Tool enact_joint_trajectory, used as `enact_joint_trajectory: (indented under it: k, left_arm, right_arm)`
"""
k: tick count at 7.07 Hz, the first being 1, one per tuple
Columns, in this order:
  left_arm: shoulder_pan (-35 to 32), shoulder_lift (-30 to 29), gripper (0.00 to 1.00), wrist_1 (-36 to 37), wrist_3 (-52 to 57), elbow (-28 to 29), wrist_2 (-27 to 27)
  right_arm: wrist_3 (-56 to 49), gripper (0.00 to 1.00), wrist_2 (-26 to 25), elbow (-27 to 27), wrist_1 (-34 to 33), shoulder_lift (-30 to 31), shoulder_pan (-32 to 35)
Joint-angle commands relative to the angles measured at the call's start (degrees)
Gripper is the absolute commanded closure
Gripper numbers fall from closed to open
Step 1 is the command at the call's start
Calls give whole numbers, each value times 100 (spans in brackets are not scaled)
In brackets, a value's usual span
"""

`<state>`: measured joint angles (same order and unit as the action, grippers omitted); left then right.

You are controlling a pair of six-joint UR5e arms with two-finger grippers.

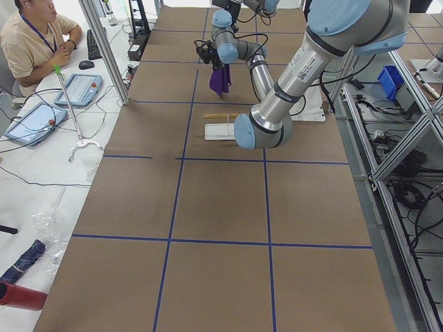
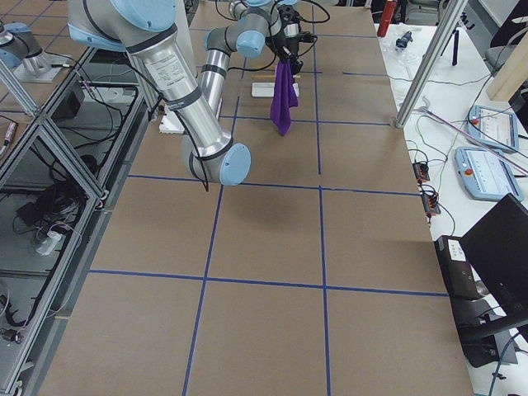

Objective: Hang towel on rack

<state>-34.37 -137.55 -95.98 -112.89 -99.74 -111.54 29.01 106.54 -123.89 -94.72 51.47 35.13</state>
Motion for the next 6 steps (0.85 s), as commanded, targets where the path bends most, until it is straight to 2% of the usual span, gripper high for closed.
enact_joint_trajectory:
  k: [1,2,4,6]
  left_arm:
    - [0,419,100,0,91,-464,0]
    - [-43,674,100,26,422,-825,9]
    - [-88,1333,100,26,1308,-1423,0]
    - [-193,2071,100,44,2477,-1847,0]
  right_arm:
    - [262,0,260,32,-46,47,-32]
    - [263,0,323,41,-73,125,55]
    - [132,0,219,76,-896,659,284]
    - [-961,0,228,426,-1319,968,757]
